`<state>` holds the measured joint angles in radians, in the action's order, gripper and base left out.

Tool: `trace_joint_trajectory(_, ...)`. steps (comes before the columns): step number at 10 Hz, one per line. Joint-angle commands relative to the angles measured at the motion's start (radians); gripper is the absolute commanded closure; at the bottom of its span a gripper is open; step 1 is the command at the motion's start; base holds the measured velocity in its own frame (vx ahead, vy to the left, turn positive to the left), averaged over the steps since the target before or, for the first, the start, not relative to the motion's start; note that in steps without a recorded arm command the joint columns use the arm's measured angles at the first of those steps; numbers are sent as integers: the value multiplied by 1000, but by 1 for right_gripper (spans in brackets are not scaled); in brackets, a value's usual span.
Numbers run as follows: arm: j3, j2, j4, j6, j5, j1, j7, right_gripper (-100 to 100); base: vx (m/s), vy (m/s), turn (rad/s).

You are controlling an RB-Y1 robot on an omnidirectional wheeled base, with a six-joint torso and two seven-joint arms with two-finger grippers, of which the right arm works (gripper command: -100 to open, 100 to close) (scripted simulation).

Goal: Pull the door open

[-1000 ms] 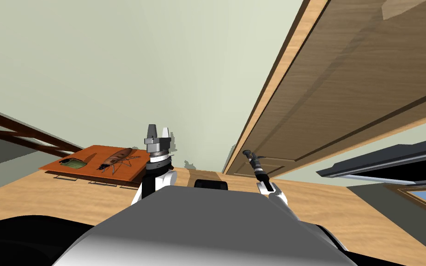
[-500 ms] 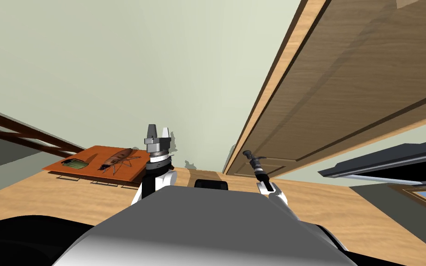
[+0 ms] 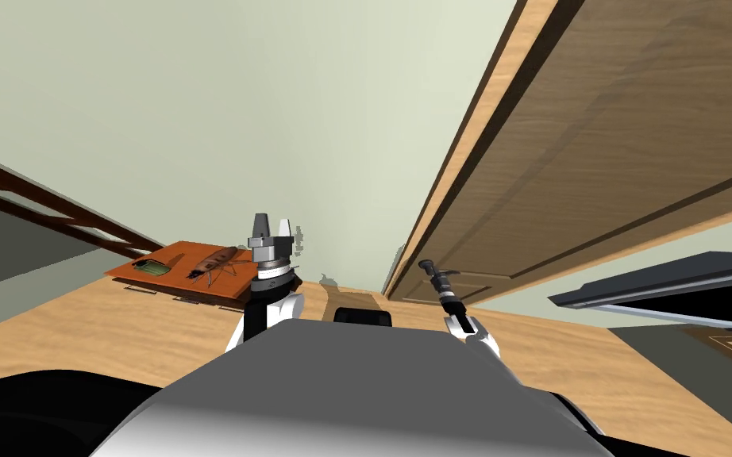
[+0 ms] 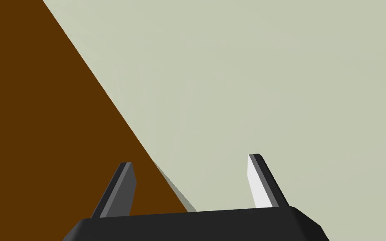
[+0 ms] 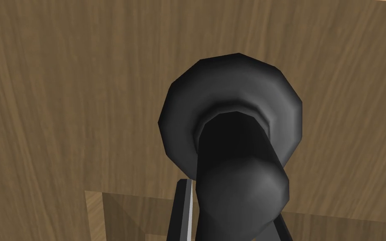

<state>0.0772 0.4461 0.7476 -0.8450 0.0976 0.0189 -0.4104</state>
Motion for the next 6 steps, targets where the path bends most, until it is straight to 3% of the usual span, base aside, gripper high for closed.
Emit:
trace_joint_trajectory(1,-8,14,-13,-33,7,14,-17,100,-166,-60,129)
trace_joint_trajectory(6,-29,61,-22,-127,27,67,-71,100,-200,-82,138)
